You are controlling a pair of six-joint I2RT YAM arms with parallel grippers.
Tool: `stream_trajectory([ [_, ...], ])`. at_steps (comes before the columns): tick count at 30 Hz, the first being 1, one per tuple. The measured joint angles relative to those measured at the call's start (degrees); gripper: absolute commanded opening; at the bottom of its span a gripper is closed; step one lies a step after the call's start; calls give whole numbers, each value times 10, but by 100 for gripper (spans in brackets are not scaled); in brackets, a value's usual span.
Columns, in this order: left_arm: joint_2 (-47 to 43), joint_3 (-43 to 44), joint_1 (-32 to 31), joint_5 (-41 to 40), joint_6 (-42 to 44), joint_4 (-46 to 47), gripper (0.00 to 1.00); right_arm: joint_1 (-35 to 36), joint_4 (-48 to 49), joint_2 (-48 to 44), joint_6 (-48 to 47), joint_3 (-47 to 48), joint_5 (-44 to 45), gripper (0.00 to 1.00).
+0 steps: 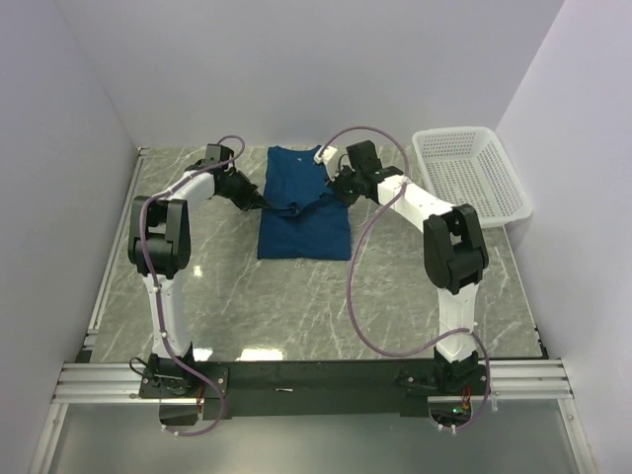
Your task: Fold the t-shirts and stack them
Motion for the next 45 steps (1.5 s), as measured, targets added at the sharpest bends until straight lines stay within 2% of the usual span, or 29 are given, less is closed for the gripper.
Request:
stream_trajectory([
  [40, 21, 43, 9, 34, -16, 14, 2, -7, -14, 66, 24, 80, 55, 0],
  [41, 21, 43, 10, 35, -17, 17, 8, -7, -14, 69, 24, 87, 56, 3],
  [42, 21, 41, 11, 37, -22, 24, 28, -8, -13, 72, 26, 93, 58, 22],
  [43, 21, 36, 13, 40, -26, 39, 38, -8, -12, 76, 31, 98, 63, 38],
  [44, 21, 30, 15, 42, -32, 56, 45, -8, -10, 79, 36, 101, 73, 74],
  [45, 20, 20, 17, 44, -39, 70, 51, -8, -8, 82, 47, 104, 86, 79],
])
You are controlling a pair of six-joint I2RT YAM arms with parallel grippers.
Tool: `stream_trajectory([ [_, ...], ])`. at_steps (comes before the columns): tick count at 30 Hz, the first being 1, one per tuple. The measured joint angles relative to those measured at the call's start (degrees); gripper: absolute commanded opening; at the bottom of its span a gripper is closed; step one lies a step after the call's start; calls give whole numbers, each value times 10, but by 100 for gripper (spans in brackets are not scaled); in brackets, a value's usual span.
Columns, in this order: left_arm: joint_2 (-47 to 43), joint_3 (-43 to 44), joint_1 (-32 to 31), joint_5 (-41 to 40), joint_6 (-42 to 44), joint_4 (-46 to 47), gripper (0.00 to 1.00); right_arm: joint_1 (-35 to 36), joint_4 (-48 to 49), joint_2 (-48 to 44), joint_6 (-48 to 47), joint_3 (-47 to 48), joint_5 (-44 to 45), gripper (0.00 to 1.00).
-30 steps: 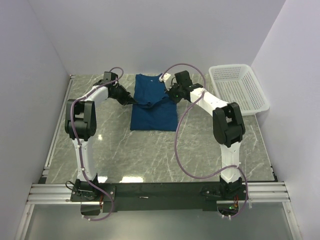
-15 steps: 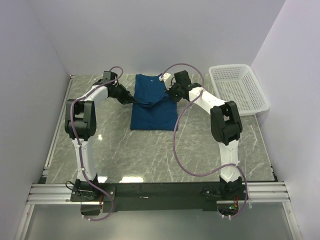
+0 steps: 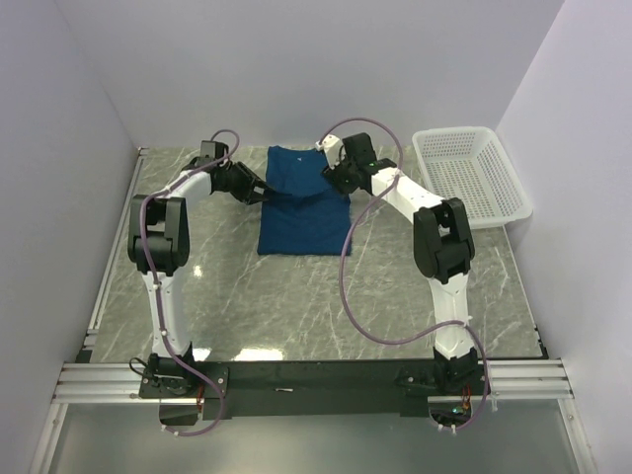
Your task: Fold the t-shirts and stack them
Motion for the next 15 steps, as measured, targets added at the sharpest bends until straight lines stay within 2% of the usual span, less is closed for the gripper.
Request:
stream_trajectory([
  [5, -6, -27, 18, -3, -12, 24, 56, 0, 1, 38, 53, 51, 100, 80],
  [9, -66, -53, 37, -46, 24, 18, 58, 0, 5, 46, 78, 57, 141, 82],
  [12, -167, -102, 49, -78, 66, 18, 56, -3, -2, 2, 53, -15, 92, 77],
  [15, -285, -186, 49, -87, 98, 33, 55, -7, -51, -77, -41, -108, -35, 75],
])
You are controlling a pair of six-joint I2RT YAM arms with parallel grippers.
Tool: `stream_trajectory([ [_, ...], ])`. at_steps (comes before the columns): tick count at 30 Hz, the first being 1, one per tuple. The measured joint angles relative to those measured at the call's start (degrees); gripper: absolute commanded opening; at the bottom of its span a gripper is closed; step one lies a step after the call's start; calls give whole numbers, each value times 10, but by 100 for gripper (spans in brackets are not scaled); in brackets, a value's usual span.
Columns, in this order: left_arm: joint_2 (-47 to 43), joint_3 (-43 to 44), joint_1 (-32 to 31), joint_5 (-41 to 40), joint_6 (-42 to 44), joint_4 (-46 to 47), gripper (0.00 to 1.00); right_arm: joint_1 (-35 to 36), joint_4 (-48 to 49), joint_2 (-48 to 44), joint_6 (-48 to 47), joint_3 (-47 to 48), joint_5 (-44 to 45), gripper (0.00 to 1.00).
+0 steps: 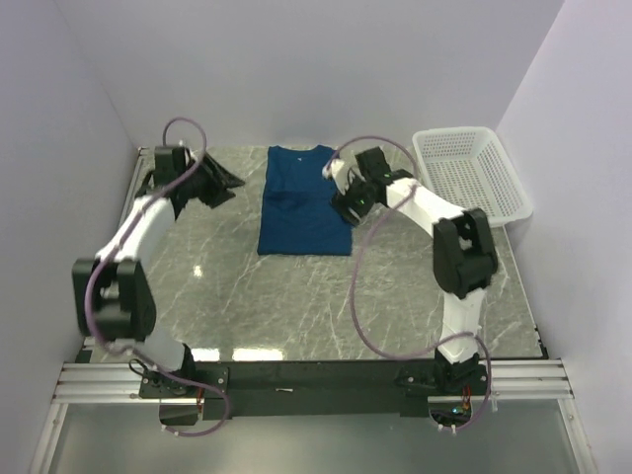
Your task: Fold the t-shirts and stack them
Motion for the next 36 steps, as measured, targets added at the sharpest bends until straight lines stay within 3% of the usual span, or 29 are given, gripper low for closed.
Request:
stream_trajectory([
  [4, -123, -153, -34, -9, 23, 11, 54, 5, -58, -137, -172, -139, -141, 75],
  [7, -133, -250, -72, -16, 26, 20, 54, 31, -55, -217, -243, -230, -165, 75],
  [10, -116, -310, -85, -23, 23, 17, 54, 70, -27, -231, -274, -275, -151, 75],
  [15, -56, -296, -90, -36, 19, 36, 54, 115, 24, -211, -284, -309, -97, 74],
  [22, 18, -245, -95, -43, 12, 67, 53, 116, 78, -202, -286, -312, -52, 74],
  [25, 37, -227, -97, -45, 4, 75, 45, 116, 87, -200, -296, -315, -49, 73],
  [29, 60, -215, -97, -45, -3, 86, 24, 115, 88, -196, -334, -316, -50, 69],
  [36, 64, -215, -99, -47, -7, 92, 10, 123, 84, -152, -381, -311, -37, 66],
])
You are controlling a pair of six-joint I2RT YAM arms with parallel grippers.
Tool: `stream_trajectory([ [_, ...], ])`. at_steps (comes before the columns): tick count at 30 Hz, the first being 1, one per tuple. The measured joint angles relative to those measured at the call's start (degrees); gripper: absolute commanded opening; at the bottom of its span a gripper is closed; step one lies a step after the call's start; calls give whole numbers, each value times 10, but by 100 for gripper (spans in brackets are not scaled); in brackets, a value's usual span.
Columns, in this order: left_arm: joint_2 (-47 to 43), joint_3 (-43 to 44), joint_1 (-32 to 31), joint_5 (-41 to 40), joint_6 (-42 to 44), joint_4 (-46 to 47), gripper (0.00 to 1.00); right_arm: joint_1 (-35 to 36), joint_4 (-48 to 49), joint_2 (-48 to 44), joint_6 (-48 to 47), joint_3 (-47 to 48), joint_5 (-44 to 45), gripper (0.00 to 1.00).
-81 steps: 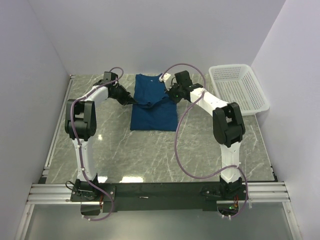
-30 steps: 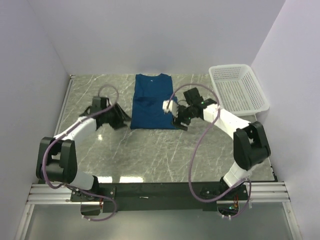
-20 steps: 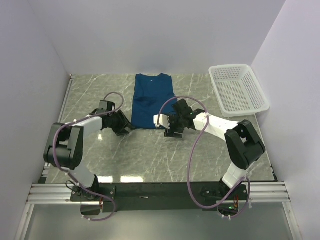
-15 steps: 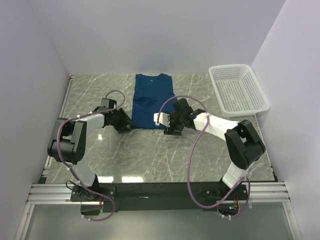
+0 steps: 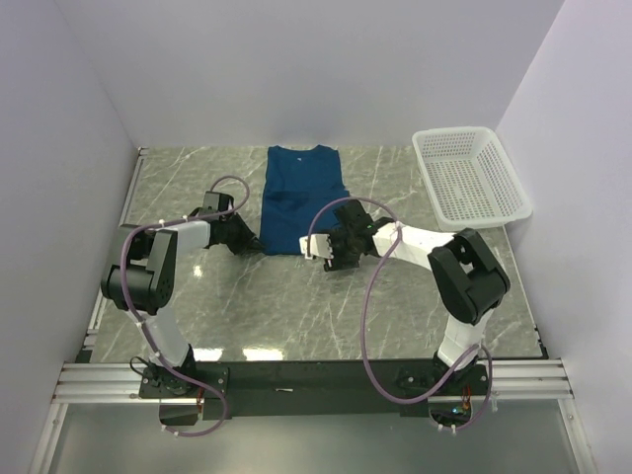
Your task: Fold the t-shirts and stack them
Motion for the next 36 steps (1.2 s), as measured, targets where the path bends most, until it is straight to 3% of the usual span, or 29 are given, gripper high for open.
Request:
stream_trajectory([
  [3, 0, -3, 0, 2, 0, 6, 4, 10, 4, 13, -6, 17, 16, 63],
  [6, -3, -9, 0, 5, 0, 13, 1, 17, 14, 31, -4, 30, 36, 50],
  [7, -4, -12, 0, 7, 1, 15, 1, 19, 18, 40, -4, 37, 43, 39],
  [9, -10, -20, 0, 9, 1, 18, 1, 22, 23, 51, 2, 44, 57, 28],
  [10, -15, -27, 0, 10, 1, 21, 1, 22, 28, 57, 1, 46, 63, 15],
  [13, -33, -50, 0, 18, 0, 27, 1, 23, 36, 62, 5, 47, 75, 0],
  [18, -82, -120, -2, 41, -15, 49, 1, 23, 41, 45, 4, 24, 69, 0],
  [22, -162, -196, -25, 64, -42, 50, 1, 32, -33, -40, -16, -49, 24, 0],
  [28, -417, -347, -126, 93, -140, 23, 1, 94, -189, -242, -34, -182, -50, 0],
  [32, -605, -405, -152, 97, -208, -36, 1, 117, -251, -337, -18, -214, -87, 0],
  [34, -656, -411, -152, 93, -233, -54, 1, 116, -254, -363, 0, -211, -90, 0],
  [36, -649, -410, -152, 91, -244, -50, 0, 113, -256, -365, 20, -196, -86, 0],
])
